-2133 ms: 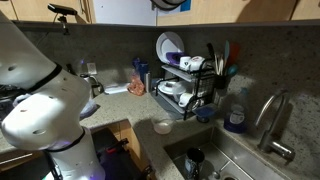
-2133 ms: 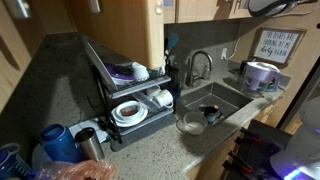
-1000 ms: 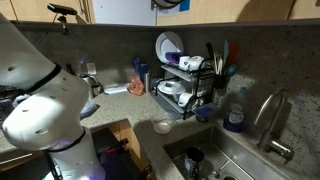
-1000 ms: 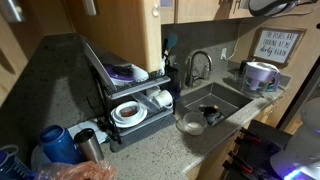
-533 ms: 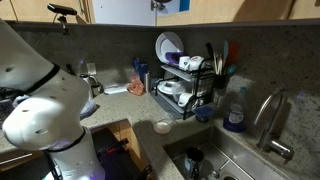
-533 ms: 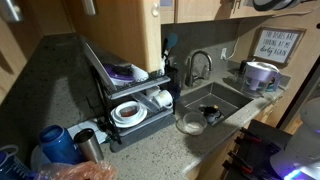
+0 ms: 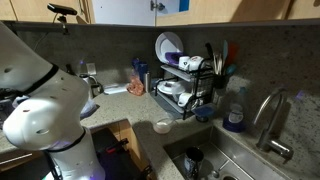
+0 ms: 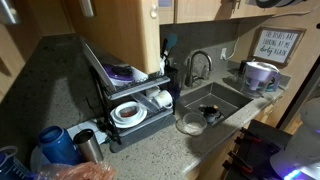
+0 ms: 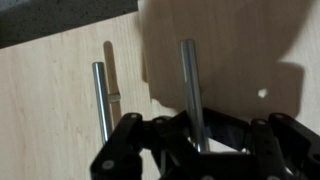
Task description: Open the left door of the cabinet above the faucet
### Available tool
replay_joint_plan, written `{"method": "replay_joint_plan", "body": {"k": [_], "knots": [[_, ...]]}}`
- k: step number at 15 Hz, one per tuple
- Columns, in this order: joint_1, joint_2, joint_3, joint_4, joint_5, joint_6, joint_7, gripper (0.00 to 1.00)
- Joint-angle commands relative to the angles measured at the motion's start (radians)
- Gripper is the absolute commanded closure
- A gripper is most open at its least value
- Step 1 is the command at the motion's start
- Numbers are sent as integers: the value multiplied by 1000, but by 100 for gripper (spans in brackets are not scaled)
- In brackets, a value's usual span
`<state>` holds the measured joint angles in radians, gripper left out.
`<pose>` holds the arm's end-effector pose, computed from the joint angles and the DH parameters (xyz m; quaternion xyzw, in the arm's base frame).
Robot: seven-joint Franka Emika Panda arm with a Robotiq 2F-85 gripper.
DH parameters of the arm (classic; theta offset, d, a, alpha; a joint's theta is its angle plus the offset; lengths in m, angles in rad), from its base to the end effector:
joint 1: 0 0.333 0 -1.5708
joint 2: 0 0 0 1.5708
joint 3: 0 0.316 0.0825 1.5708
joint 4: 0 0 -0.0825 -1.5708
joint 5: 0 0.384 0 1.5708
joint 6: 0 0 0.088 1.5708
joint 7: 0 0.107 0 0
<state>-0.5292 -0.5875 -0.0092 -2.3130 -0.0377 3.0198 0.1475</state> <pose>0.3550 -0.2103 0.7195 0.7555 -0.2563 0.5893 0.1275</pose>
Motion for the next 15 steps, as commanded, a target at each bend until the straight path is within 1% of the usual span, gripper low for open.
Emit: {"method": "replay_joint_plan", "body": {"k": [1, 5, 8, 12, 15], "knots": [[133, -89, -10, -36, 42, -136, 19, 99], [191, -142, -40, -38, 62, -224, 22, 99], [217, -182, -51, -40, 66, -287, 23, 99], [232, -221, -54, -34, 67, -367, 27, 99], [228, -247, -42, -31, 65, -424, 40, 99]]}}
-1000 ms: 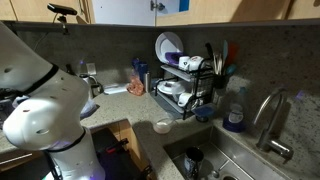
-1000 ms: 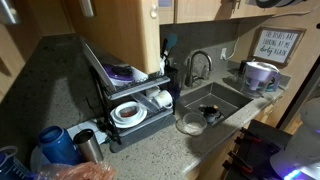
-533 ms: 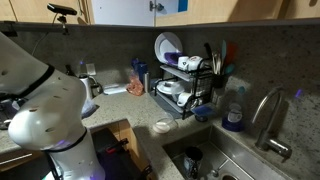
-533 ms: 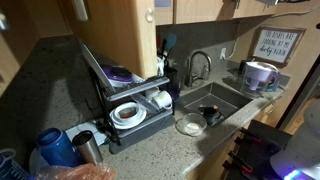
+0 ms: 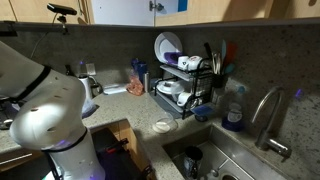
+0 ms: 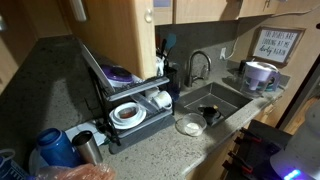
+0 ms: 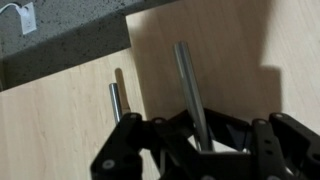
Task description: Open the left door of the cabinet above the faucet
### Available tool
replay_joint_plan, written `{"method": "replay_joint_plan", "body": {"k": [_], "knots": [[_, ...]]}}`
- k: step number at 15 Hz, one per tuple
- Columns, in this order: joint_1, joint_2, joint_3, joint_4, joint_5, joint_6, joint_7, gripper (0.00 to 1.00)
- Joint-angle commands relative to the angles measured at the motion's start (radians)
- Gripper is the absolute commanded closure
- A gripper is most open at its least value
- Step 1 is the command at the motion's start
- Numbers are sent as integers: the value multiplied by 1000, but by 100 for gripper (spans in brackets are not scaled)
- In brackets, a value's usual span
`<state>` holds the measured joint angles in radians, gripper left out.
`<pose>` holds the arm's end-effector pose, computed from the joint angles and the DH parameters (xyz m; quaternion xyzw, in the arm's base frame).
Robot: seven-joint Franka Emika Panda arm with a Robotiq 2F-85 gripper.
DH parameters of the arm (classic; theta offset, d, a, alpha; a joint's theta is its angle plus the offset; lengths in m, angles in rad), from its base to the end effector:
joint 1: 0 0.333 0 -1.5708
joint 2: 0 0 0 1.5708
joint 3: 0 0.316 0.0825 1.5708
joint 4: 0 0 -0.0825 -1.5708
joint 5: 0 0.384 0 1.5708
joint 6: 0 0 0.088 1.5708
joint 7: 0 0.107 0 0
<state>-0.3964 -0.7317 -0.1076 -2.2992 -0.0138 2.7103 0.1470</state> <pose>0.3147 -0.1949 0.7406 0.7962 -0.2731 0.5361 0.0644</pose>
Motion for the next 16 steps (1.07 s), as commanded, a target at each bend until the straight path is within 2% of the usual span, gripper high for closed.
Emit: {"method": "replay_joint_plan", "body": {"k": [1, 16], "knots": [[95, -110, 59, -45, 41, -131, 43, 99], [116, -189, 66, -26, 54, -291, 54, 100]]}}
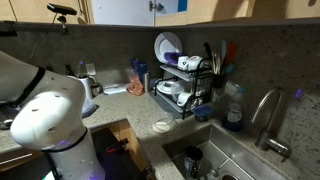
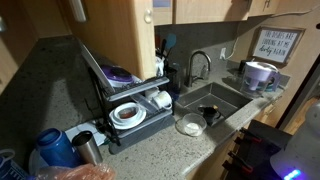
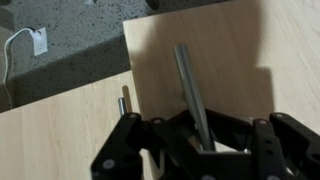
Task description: Open the left door of the cabinet above the faucet
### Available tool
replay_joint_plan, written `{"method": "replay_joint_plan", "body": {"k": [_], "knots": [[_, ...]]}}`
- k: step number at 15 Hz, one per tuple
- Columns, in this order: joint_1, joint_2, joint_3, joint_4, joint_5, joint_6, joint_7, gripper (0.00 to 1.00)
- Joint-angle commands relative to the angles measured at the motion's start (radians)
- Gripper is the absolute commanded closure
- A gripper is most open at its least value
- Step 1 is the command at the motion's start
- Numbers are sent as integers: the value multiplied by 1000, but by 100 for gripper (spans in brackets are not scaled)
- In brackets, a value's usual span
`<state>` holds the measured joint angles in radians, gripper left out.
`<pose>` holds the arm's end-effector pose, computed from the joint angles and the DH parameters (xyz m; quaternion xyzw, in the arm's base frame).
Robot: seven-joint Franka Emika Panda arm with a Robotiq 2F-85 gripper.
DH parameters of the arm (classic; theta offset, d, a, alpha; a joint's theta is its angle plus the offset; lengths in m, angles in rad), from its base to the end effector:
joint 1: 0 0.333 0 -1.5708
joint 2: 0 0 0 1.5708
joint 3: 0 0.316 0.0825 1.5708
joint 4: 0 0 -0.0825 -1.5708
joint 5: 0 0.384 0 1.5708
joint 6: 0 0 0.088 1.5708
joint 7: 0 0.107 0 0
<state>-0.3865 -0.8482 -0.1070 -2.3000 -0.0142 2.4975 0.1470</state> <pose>0.2785 -0.1745 0.7516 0.8223 -0.2743 0.4962 0.0491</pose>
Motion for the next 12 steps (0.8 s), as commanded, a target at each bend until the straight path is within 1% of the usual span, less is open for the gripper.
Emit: {"method": "replay_joint_plan", "body": {"k": [1, 12], "knots": [[108, -78, 65, -25, 55, -85, 53, 100], [129, -147, 71, -20, 62, -190, 54, 100]]}}
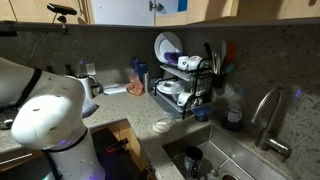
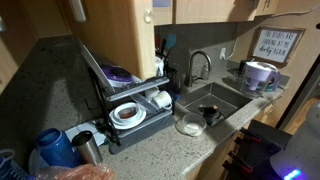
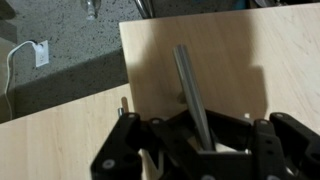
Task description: Open the left door of the cabinet above the faucet
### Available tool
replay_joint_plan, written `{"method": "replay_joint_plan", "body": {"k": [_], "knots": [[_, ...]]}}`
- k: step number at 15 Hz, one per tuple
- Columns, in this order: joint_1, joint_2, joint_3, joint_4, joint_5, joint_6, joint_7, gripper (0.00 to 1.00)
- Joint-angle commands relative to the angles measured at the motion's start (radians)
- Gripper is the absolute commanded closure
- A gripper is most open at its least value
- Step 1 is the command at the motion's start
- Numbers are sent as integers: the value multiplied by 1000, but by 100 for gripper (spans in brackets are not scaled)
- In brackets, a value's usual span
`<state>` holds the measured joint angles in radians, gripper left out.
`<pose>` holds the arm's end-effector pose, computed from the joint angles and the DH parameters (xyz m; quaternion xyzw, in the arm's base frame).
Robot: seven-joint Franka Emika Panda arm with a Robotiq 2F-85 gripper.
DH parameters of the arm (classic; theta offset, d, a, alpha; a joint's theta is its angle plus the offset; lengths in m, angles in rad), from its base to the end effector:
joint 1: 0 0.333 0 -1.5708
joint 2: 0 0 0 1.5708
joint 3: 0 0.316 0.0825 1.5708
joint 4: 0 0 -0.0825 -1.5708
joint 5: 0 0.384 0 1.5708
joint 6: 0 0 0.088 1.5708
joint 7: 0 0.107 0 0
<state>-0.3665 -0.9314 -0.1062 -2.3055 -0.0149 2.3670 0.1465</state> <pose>0.2530 -0.1560 0.7566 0.8380 -0.2673 0.4743 0.0370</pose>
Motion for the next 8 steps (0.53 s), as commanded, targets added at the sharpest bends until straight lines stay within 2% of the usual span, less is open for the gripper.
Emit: {"method": "replay_joint_plan", "body": {"k": [1, 2, 3, 8], "knots": [[113, -73, 72, -15, 63, -73, 54, 100], [118, -81, 75, -15, 64, -86, 53, 100], [29, -32, -3, -1, -18, -55, 12, 100], [21, -33, -21, -1, -38, -52, 7, 100]]}}
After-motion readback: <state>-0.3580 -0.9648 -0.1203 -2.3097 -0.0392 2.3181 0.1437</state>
